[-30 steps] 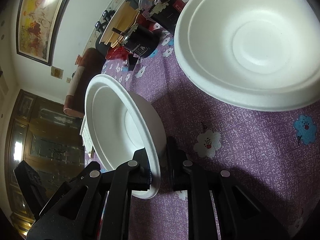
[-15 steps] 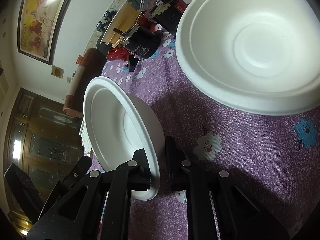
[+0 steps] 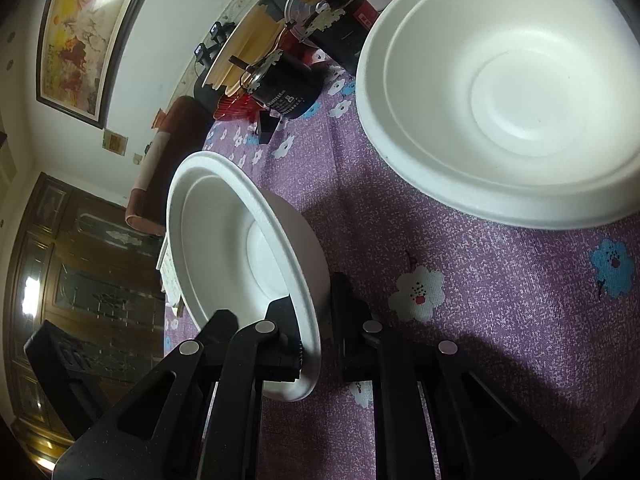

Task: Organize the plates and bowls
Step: 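Lift the white foam bowl and carry it toward the red plate stack, then lower the white foam bowl into the beige bowl and open both grippers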

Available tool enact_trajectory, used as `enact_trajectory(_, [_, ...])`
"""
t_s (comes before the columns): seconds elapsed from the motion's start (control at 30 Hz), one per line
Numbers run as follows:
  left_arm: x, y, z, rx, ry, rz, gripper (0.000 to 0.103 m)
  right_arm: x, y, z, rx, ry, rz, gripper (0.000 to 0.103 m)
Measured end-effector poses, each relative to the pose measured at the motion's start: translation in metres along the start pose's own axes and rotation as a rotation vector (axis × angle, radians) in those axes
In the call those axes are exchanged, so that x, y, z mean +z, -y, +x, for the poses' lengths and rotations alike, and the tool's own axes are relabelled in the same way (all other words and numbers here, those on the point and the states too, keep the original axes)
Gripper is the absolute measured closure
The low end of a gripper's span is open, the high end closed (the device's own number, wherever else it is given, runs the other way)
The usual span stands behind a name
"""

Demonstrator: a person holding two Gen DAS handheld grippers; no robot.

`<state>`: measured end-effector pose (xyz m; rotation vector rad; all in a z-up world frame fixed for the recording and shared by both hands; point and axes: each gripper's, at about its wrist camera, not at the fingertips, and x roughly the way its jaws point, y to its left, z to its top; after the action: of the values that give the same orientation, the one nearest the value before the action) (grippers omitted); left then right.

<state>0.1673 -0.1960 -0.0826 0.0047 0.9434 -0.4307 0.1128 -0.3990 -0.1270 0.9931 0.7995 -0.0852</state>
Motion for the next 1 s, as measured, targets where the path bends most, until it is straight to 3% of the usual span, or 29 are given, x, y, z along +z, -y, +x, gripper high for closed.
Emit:
enact_trajectory(0.1, [-0.004, 0.002, 0.003, 0.017, -0.006, 0.017, 0.028, 0.000, 0.000, 0.000, 0.004, 0.000, 0.005, 0.091])
enact_trajectory(0.27, [-0.007, 0.013, 0.000, -0.049, -0.033, 0.053, 0.083, -0.004, 0.003, -0.001, 0.035, -0.024, 0.046, 0.091])
enact_trajectory(0.47, [-0.010, 0.021, -0.015, -0.060, -0.023, 0.074, 0.088, -0.010, 0.009, -0.009, 0.053, -0.041, 0.101, 0.091])
enact_trajectory(0.7, [-0.028, 0.019, -0.059, -0.013, 0.023, 0.088, 0.087, -0.029, -0.001, -0.031, 0.096, -0.066, 0.094, 0.091])
enact_trajectory(1.0, [-0.067, -0.042, -0.149, 0.112, 0.098, 0.042, 0.087, -0.097, -0.061, -0.043, 0.167, -0.159, -0.023, 0.091])
